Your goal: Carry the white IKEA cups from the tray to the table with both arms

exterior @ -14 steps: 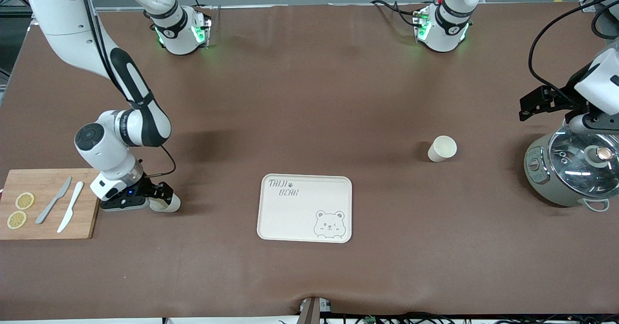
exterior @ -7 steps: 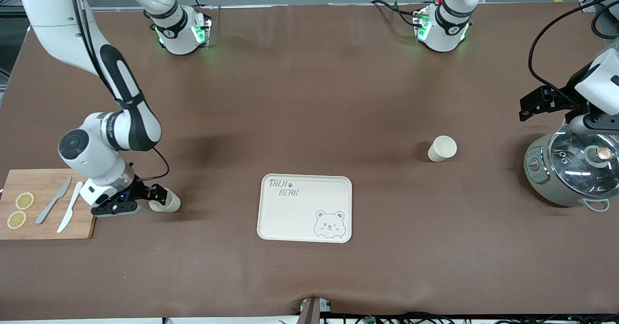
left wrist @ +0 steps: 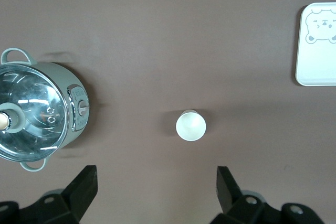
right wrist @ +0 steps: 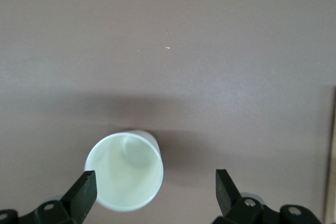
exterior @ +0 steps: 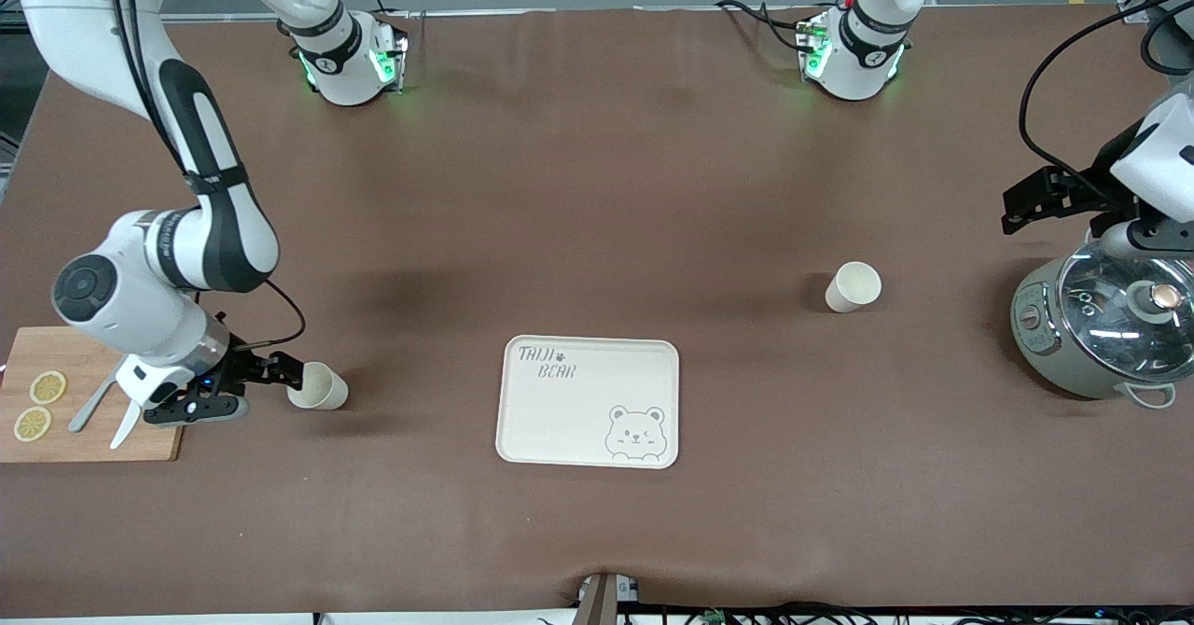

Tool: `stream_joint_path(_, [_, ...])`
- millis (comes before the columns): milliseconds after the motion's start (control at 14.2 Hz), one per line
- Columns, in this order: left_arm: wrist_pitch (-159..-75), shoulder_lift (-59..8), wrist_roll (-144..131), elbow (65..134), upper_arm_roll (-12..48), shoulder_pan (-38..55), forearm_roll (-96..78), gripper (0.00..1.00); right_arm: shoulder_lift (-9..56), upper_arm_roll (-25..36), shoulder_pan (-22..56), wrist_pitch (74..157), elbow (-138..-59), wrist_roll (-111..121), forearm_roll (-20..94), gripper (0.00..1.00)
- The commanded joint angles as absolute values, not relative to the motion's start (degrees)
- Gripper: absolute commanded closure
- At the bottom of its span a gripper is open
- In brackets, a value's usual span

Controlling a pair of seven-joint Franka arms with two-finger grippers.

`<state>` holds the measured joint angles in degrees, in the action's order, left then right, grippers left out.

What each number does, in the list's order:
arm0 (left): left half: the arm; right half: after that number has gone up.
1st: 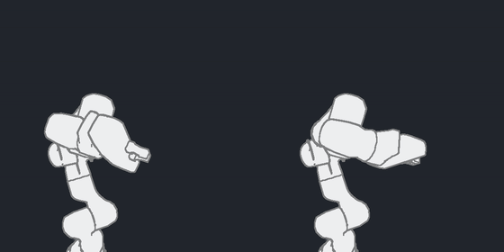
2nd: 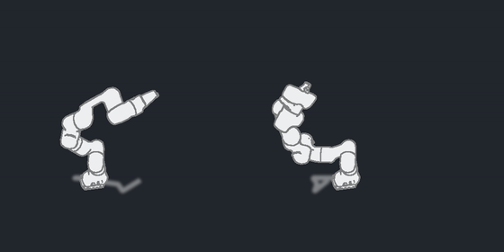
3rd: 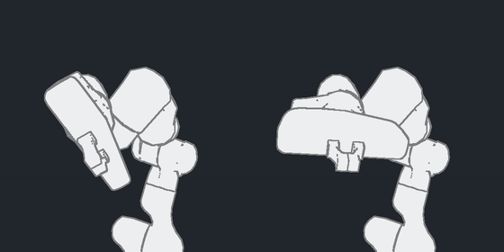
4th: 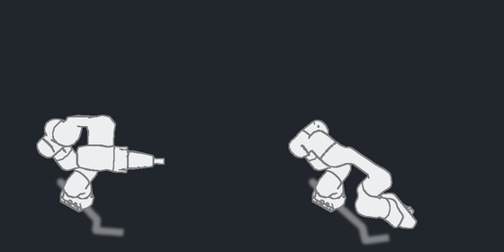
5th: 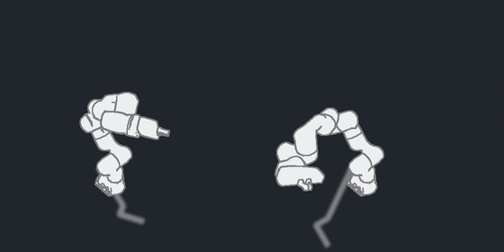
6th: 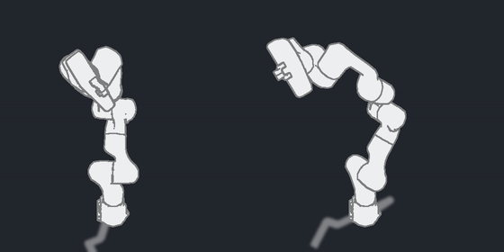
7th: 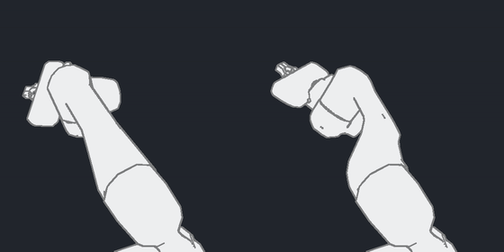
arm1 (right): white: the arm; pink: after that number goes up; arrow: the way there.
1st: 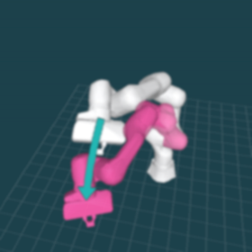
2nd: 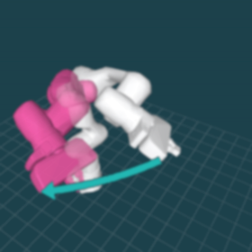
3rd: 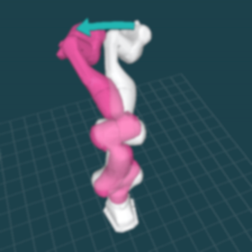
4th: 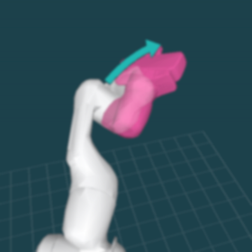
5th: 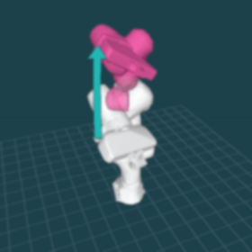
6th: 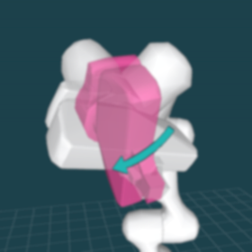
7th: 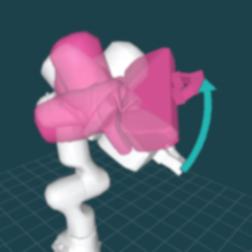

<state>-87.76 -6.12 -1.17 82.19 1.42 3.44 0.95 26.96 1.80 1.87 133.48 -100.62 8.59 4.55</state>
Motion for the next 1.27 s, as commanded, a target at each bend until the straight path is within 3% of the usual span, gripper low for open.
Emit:
stream_joint_path(0, [-87.01,-6.06,-1.93,81.39,1.41,3.87,2.11,0.0,24.53,1.32,0.44,123.26,-95.73,9.76,5.62,0.0])
stream_joint_path(353, [-86.92,-5.98,-2.02,81.39,1.41,3.78,2.11,0.0,22.85,1.41,-1.49,108.91,-87.11,9.76,5.54,0.0])
stream_joint_path(847, [-87.01,-6.06,-1.93,81.39,1.32,3.78,2.02,0.0,20.92,1.49,-1.58,98.45,-79.82,9.76,5.1,0.0])
stream_joint_path(1200, [-87.01,-6.06,-1.85,81.39,1.32,3.69,2.02,0.0,19.34,1.58,-2.46,97.56,-78.4,9.67,4.75,0.0])
